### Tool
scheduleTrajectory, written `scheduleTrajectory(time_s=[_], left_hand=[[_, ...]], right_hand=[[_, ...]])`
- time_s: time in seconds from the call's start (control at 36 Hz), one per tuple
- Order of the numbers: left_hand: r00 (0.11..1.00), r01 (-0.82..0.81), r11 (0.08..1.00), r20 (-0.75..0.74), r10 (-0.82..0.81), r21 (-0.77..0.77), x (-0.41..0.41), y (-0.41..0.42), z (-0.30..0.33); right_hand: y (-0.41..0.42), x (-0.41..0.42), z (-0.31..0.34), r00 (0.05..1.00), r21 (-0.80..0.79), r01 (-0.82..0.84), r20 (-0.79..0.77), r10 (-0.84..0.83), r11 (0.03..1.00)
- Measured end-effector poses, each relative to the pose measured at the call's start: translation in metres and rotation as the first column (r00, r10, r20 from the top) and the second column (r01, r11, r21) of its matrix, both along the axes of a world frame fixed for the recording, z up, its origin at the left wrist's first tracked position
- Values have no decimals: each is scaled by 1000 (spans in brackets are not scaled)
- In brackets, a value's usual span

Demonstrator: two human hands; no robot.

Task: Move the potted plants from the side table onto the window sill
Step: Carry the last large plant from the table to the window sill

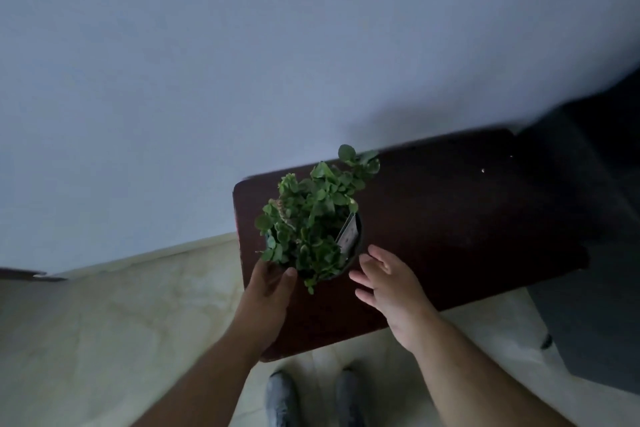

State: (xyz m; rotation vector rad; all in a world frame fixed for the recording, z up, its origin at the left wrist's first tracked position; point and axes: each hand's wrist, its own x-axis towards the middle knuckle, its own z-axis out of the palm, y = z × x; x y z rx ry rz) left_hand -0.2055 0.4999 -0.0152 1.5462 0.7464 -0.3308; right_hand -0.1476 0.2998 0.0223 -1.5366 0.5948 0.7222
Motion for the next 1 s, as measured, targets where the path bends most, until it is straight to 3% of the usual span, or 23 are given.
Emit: scheduleTrajectory(time_s=[0.28,0.53,0.75,1.0], left_hand=[[997,-12,999,77,14,-31,5,4,-6],[995,-52,996,84,58,-67,-8,1,17],[972,-128,978,177,157,-161,-41,19,114],[885,-319,946,339,320,-61,-106,50,255]], right_hand=[[7,16,-18,961,3,-248,125,246,969],[4,13,5,920,-90,-327,198,339,941],[21,-1,101,854,-94,-419,299,427,903],[80,-34,229,701,-83,-556,488,520,827]])
